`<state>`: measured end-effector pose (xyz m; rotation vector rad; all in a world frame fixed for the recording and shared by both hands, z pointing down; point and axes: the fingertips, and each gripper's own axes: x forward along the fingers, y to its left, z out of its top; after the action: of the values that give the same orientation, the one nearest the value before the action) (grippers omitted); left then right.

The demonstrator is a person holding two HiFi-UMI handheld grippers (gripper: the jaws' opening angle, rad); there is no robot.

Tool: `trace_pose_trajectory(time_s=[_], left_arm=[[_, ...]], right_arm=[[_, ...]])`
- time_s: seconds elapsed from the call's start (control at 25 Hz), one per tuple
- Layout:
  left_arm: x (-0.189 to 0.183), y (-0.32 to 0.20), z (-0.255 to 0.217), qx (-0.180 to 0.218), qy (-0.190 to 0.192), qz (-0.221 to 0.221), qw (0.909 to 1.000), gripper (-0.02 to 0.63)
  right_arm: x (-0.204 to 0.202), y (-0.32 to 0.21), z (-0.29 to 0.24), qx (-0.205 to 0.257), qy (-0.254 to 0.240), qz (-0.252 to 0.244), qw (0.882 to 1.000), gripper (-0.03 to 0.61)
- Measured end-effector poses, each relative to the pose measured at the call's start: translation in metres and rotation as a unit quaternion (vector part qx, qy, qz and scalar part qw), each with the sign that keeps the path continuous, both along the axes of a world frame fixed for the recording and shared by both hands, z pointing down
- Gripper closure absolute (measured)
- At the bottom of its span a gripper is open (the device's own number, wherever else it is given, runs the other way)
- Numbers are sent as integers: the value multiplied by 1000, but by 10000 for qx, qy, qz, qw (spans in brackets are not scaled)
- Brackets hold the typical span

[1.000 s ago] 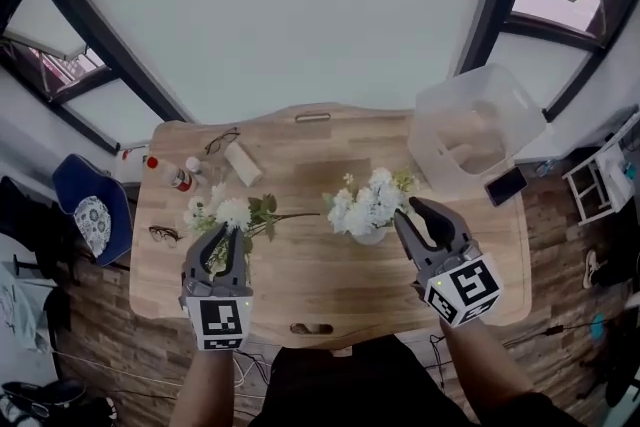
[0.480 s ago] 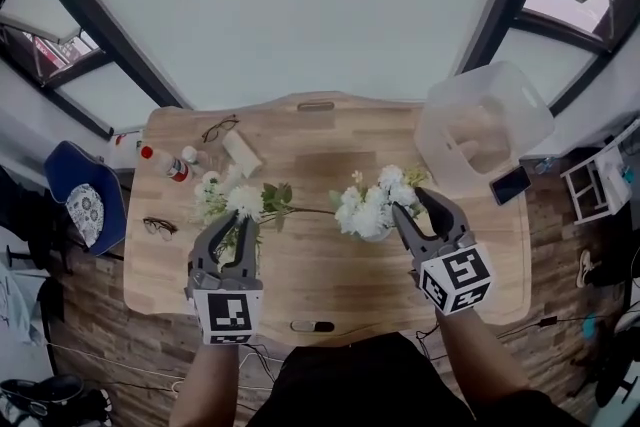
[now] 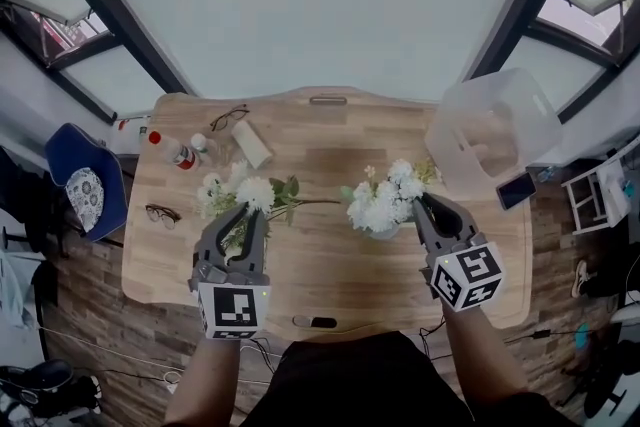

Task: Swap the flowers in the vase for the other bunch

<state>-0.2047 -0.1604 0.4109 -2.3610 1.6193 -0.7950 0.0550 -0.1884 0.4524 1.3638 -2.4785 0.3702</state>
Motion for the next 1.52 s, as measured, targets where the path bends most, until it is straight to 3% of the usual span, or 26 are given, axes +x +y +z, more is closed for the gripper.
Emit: trace_pose_trajectory(time_s=[0.76, 1.24, 1.52], left_arm=[[-8, 12, -37, 403, -132, 13, 9991, 563], [-3, 17, -81, 889, -167, 80, 9959, 563], [18, 20, -106, 1160, -63, 305, 9928, 563]], right_arm=[[-5, 10, -73, 804, -529, -93, 9953, 541], [-8, 29, -137, 1285, -1363, -90, 9823, 541], [3, 41, -176, 1664, -1512, 44, 9744, 546]])
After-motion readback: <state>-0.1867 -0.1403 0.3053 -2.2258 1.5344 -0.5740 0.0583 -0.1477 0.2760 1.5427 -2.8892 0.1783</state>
